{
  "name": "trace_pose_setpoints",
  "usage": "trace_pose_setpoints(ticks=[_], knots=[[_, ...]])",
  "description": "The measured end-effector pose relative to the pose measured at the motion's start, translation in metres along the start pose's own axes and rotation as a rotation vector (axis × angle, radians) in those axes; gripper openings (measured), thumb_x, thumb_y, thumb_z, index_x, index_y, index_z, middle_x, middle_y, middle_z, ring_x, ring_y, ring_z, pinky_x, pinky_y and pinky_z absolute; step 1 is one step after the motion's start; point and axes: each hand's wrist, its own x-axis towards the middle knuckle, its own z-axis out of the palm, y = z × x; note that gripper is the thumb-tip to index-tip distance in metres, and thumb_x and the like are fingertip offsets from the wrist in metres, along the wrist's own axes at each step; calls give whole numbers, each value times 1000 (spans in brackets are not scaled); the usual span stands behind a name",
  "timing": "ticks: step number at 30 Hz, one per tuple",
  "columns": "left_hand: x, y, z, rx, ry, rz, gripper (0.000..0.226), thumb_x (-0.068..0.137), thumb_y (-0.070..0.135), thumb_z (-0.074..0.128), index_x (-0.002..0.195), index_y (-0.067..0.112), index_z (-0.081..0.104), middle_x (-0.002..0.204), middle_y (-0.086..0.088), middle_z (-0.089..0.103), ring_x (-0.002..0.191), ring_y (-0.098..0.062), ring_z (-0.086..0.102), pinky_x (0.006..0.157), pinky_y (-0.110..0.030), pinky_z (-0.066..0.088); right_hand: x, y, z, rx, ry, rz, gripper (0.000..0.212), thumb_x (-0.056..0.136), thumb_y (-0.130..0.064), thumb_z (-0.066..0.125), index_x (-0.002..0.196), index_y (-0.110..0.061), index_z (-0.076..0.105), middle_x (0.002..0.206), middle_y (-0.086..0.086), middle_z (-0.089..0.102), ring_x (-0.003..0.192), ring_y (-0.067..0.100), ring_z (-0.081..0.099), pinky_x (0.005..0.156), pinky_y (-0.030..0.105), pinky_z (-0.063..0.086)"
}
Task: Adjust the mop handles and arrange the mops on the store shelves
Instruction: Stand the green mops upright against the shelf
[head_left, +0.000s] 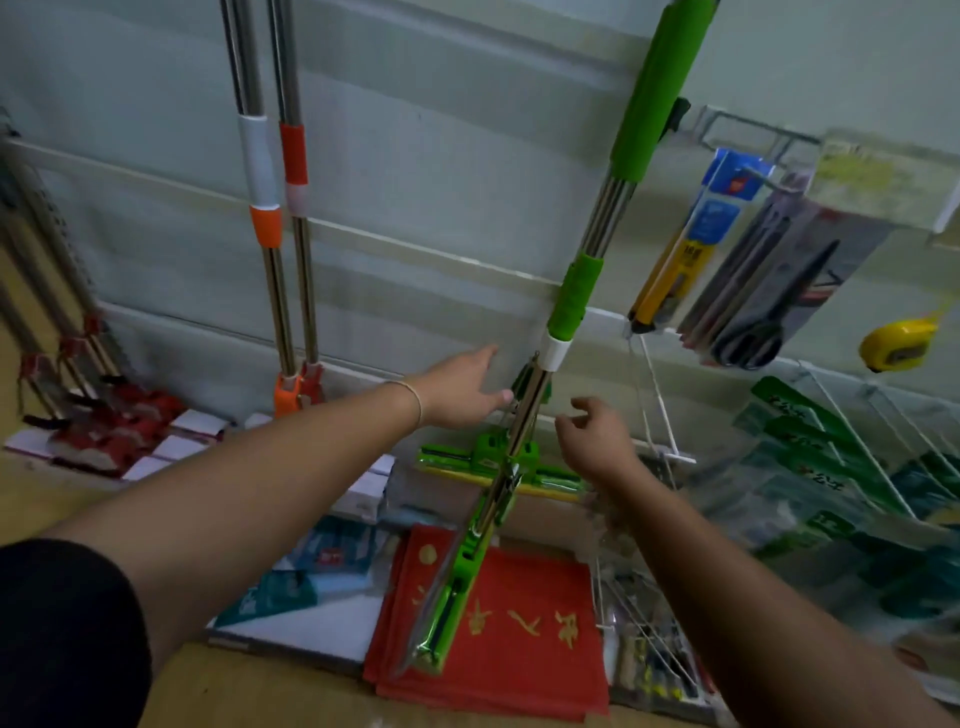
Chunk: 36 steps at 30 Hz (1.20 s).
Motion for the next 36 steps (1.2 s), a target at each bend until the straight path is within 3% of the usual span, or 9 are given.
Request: trace_pose_setpoints(ticks=[3, 6, 12, 16, 19, 23, 27, 32, 36], knots=[[12, -10, 14, -43, -7, -42, 77, 96, 38, 57, 155, 11, 15, 155, -15, 35, 139, -30, 39, 110, -31, 32, 15, 19, 13, -31, -42, 23, 46, 97, -21, 53, 140, -6, 47, 87, 4, 66, 73, 23, 65, 66, 33, 55], [24, -22, 26, -83, -19, -74, 75, 96, 35, 58, 154, 11, 18, 153, -16, 38, 138, -30, 40, 110, -32, 35, 30, 28, 28, -6, -69, 60, 43, 95, -21, 52, 136, -8, 51, 100, 12, 71, 89, 32, 67, 81, 43, 56], [63, -45, 52, -174, -81, -72, 66, 97, 30, 58, 151, 11, 27, 150, -14, 43, 136, -27, 44, 111, -34, 36, 58, 37, 60, 13, -88, 104, 50, 93, -11, 53, 143, -13, 47, 136, 15, 58, 122, 32, 57, 103, 46, 47], [97, -48, 74, -271, -103, -34, 57, 94, 29, 63, 144, 13, 40, 141, -10, 53, 130, -24, 51, 110, -38, 40, 76, 61, 78, 56, -125, 46, 65, 84, 3, 56, 145, -17, 45, 127, 13, 64, 111, 30, 64, 97, 42, 52], [112, -44, 96, -357, -109, 2, 52, 89, 30, 69, 134, 15, 47, 128, -6, 61, 119, -20, 57, 106, -38, 43, 80, 75, 87, 176, -148, -4, 54, 80, 15, 45, 114, -23, 63, 105, 0, 70, 94, 19, 66, 84, 25, 53], [124, -41, 117, -396, -95, -17, 40, 89, 35, 68, 121, 21, 49, 110, 0, 59, 109, -20, 58, 99, -35, 46, 105, 93, 94, 352, -181, 51, 42, 79, -1, 45, 95, -26, 74, 102, 8, 75, 102, 34, 69, 89, 57, 55], [127, -52, 138, -442, -59, -121, 49, 86, 50, 60, 124, 20, 56, 119, -2, 65, 113, -19, 60, 99, -34, 47, 137, 90, 101, 332, -86, 134, 20, 84, 0, 62, 101, -5, 72, 96, 14, 73, 87, 24, 66, 89, 49, 56], [113, -64, 160, -449, 35, -208, 16, 95, 43, 56, 86, 30, 58, 82, 10, 62, 84, -12, 59, 78, -30, 47, 173, 76, 118, 225, 226, 91, 53, 86, -30, 68, 129, -4, 53, 121, 18, 62, 113, 35, 58, 94, 39, 46], [100, -63, 166, -468, 39, -200, 15, 98, 43, 51, 91, 30, 47, 80, 9, 54, 81, -13, 54, 75, -30, 43, 212, 66, 136, 94, 323, 101, 69, 80, -47, 70, 136, -15, 46, 130, 12, 54, 120, 35, 53, 98, 45, 45]])
